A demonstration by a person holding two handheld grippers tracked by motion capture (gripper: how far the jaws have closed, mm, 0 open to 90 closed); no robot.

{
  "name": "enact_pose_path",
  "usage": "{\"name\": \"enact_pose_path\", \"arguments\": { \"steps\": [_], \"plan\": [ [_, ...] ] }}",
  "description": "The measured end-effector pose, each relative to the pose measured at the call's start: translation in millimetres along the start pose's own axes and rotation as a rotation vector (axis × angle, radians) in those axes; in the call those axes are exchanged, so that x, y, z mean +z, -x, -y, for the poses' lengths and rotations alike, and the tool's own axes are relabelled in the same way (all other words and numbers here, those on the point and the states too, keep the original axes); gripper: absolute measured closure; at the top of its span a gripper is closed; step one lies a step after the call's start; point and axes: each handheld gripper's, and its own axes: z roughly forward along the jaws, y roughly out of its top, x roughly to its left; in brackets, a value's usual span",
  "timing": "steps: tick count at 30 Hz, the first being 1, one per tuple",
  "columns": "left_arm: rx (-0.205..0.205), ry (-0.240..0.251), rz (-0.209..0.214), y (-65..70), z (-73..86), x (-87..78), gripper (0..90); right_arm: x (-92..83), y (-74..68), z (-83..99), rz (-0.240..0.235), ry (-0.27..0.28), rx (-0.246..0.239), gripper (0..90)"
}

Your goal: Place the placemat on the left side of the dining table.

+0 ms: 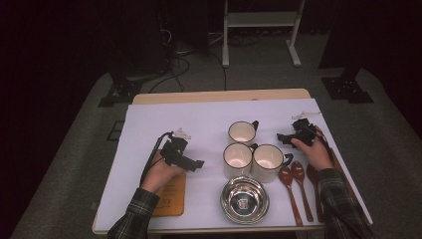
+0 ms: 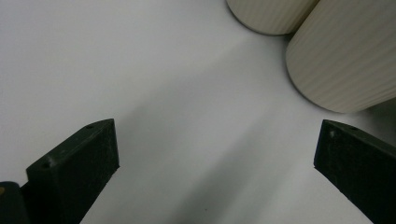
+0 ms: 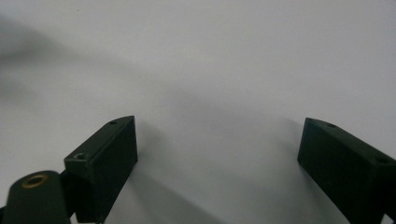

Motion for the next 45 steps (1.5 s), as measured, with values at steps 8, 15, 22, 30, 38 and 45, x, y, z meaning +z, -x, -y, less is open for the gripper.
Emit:
{"name": "enact_pose_path", "arguments": {
  "steps": [8, 15, 22, 30, 38, 45],
  "plan": [
    [0.004, -0.003, 0.017, 6.0, -0.1, -4.2, 0.0, 0.2, 0.2, -0.1, -0.001, 0.0, 0.001, 10.5],
    [0.011, -0.01, 0.022, 11.5, -0.7, -8.3, 0.0, 0.2, 0.2, -0.1, -0.001, 0.0, 0.001, 10.5],
    [0.015, -0.014, 0.038, 17.0, 0.0, -11.5, 0.0, 0.2, 0.2, -0.1, -0.001, 0.0, 0.0, 10.5],
    [0.023, -0.027, 0.054, 24.3, 0.2, -14.2, 0.0, 0.2, 0.2, -0.1, -0.001, 0.0, 0.0, 10.5],
    [0.038, -0.019, 0.066, 32.2, -0.7, -17.3, 0.0, 0.2, 0.2, -0.1, -0.001, 0.0, 0.0, 10.5],
    [0.043, -0.024, 0.08, 40.5, -0.8, -17.1, 0.0, 0.1, 0.2, -0.1, -0.001, 0.0, 0.0, 10.5]
  ]
}}
